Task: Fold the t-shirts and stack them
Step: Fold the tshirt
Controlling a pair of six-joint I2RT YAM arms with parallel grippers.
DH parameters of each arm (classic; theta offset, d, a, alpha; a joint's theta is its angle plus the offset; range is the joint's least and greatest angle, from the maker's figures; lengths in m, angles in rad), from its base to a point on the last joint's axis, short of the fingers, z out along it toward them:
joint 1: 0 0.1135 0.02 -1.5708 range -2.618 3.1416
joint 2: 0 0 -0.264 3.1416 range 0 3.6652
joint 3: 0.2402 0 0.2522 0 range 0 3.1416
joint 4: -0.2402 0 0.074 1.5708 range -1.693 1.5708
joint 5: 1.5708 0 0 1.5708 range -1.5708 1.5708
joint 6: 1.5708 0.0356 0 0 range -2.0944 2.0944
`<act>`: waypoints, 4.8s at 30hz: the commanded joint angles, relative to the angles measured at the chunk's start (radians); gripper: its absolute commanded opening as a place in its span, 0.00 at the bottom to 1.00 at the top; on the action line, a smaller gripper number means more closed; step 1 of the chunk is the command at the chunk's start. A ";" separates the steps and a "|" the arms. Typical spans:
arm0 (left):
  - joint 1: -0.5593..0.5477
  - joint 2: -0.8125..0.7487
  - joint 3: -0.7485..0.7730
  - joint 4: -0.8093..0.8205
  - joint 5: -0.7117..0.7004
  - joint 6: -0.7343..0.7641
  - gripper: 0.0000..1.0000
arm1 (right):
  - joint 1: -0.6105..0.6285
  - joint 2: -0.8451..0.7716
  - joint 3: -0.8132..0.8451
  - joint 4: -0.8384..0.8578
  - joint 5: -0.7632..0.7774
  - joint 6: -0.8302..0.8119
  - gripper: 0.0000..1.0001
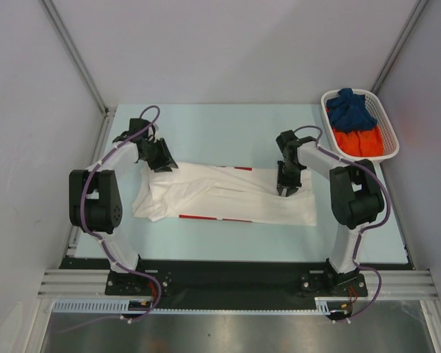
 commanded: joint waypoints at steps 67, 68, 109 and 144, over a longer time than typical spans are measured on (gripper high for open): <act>-0.236 0.144 0.062 0.004 0.194 -0.024 0.34 | -0.272 -0.144 -0.076 0.119 -0.198 0.090 0.25; -0.235 0.126 0.073 -0.016 0.169 -0.016 0.36 | -0.272 -0.132 -0.068 0.113 -0.195 0.083 0.25; 0.000 0.070 -0.095 -0.029 0.128 0.113 0.42 | -0.252 -0.109 -0.072 0.113 -0.244 0.017 0.26; -0.081 -0.298 -0.187 -0.087 0.165 0.082 0.52 | 0.014 0.115 0.203 0.164 -0.465 -0.003 0.41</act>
